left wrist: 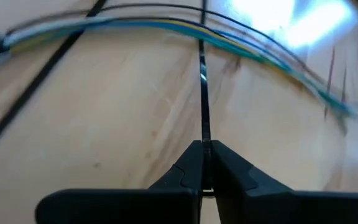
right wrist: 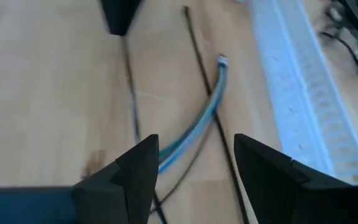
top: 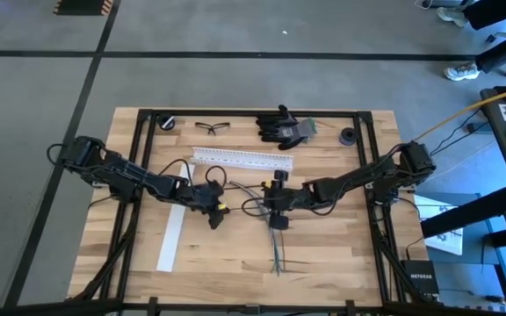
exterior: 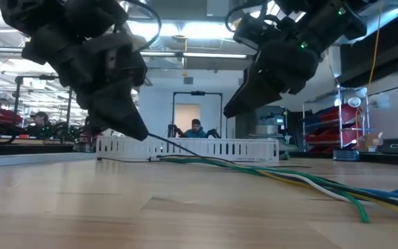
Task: Ziptie cables
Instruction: Wrap the black zip tie on the cable
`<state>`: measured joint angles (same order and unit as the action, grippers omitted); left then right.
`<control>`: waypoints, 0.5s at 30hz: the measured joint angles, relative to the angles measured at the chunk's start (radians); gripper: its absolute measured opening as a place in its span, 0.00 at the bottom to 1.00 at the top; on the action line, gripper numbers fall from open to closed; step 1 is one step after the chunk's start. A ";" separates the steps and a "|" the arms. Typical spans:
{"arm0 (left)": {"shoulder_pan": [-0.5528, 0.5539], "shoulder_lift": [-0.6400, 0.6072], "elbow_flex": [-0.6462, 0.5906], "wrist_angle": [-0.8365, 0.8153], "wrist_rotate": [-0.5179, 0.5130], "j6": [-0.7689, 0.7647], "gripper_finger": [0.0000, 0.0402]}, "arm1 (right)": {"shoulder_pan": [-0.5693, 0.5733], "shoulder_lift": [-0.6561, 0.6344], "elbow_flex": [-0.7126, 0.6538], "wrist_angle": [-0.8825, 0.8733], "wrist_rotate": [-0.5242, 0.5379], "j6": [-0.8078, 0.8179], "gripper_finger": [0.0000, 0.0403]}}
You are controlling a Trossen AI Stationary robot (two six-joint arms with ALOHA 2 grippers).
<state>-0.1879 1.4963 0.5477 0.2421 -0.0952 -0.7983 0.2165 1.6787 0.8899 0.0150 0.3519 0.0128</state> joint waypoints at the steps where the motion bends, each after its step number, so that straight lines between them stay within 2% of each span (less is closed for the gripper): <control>1: 0.000 0.000 0.000 0.008 0.000 -0.036 0.01 | 0.000 0.011 0.001 0.015 -0.023 -0.018 0.48; 7: 0.000 0.000 0.000 0.031 0.000 -0.236 0.00 | 0.000 0.090 -0.001 0.113 -0.072 -0.105 0.48; 11: -0.003 0.000 0.000 0.040 0.000 -0.328 0.00 | 0.000 0.154 -0.002 0.161 -0.030 -0.140 0.48; 15: -0.007 0.000 0.000 0.039 -0.001 -0.364 0.00 | 0.002 0.201 0.002 0.250 -0.030 -0.144 0.48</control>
<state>-0.1947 1.4963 0.5480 0.2815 -0.0965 -1.1622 0.2189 1.8801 0.8915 0.2652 0.3222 -0.1309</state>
